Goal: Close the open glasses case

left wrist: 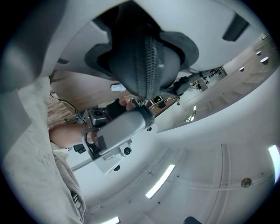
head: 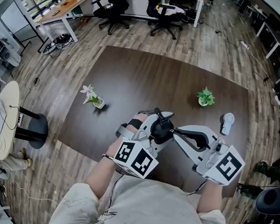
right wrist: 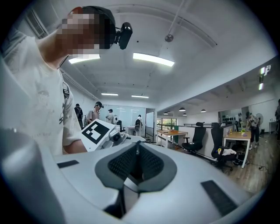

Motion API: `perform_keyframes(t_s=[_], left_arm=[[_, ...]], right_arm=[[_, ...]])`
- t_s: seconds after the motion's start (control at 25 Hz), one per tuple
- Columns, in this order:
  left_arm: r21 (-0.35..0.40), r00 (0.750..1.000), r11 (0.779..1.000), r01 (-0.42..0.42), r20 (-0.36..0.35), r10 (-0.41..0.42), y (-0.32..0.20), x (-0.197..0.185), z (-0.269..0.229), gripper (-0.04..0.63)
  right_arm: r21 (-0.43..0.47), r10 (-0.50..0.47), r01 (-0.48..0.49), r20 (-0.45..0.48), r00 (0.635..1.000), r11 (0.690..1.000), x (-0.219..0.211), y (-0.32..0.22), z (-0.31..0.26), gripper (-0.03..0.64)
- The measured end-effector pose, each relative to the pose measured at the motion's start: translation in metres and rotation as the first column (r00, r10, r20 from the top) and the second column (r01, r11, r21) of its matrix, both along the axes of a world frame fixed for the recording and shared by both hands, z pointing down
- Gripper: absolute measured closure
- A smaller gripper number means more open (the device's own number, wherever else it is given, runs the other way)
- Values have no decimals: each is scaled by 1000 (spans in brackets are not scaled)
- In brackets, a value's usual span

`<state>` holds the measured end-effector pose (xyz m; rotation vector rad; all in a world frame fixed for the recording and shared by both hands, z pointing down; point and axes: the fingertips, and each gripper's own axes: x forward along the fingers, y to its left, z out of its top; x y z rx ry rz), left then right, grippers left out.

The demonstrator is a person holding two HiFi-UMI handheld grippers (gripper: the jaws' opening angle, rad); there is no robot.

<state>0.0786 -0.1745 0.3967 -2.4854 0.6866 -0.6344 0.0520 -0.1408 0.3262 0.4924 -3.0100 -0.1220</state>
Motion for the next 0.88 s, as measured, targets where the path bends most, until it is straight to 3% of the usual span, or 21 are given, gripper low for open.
perform_keyframes(t_s=[0.56, 0.88], left_arm=[[21, 1000, 1000, -14, -7, 14, 1, -3, -3, 327], [27, 987, 995, -100, -125, 103, 18, -2, -29, 327]], right_arm=[[5, 3, -3, -13, 1000, 1000, 2, -6, 5, 617], [-71, 7, -4, 31, 999, 997, 14, -15, 16, 617]])
